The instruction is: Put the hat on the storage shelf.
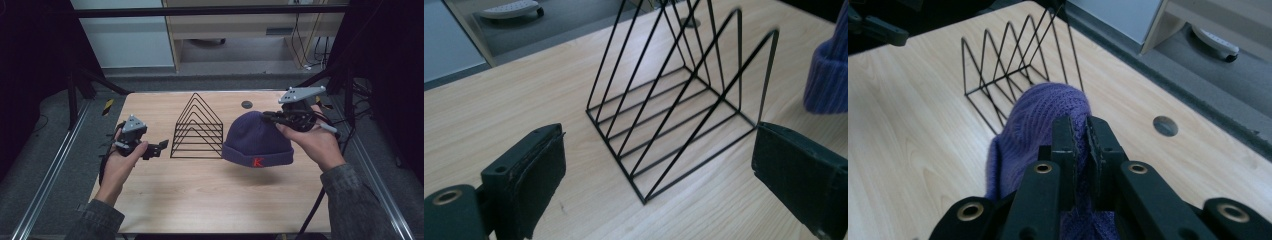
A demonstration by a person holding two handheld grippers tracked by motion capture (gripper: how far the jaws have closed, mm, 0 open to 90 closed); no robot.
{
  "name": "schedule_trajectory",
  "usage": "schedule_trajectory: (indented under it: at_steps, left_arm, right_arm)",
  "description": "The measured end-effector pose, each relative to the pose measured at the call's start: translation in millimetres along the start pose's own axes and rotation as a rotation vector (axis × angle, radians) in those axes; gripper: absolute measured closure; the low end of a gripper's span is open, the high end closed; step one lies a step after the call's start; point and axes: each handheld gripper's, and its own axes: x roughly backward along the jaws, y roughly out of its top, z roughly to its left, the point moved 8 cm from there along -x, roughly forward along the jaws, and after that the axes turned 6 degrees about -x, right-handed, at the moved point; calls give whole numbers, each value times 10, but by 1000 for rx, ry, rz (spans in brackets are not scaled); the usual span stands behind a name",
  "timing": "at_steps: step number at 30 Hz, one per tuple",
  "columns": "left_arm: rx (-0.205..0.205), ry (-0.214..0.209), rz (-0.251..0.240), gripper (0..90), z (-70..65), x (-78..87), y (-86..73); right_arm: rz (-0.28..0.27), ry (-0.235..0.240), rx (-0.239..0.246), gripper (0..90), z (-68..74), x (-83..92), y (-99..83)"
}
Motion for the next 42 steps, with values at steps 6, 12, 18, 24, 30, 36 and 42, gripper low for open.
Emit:
schedule_trajectory:
  at_steps: [6,12,18,24,30,36,42]
  left_arm:
    - [32,-23,-17,67,59,38,276]
    - [17,-44,-1,68,58,79,474]
    - [-14,-51,-36,60,16,139,617]
    - [-38,-47,-34,59,31,145,707]
    - [-16,-56,-43,66,127,208,740]
    - [-7,-79,-70,75,119,134,862]
    - [33,-119,-98,83,156,7,924]
  right_arm:
    - [-24,-17,9,836,-43,25,298]
    - [-43,-39,14,836,-94,33,506]
    - [-60,-50,19,836,-146,7,759]
    - [-73,-57,37,836,-108,-54,974]
    - [-91,-95,32,836,-80,-141,1103]
    - [-124,-107,22,836,-53,-131,1207]
    - [-137,-111,11,836,-43,-128,1294]
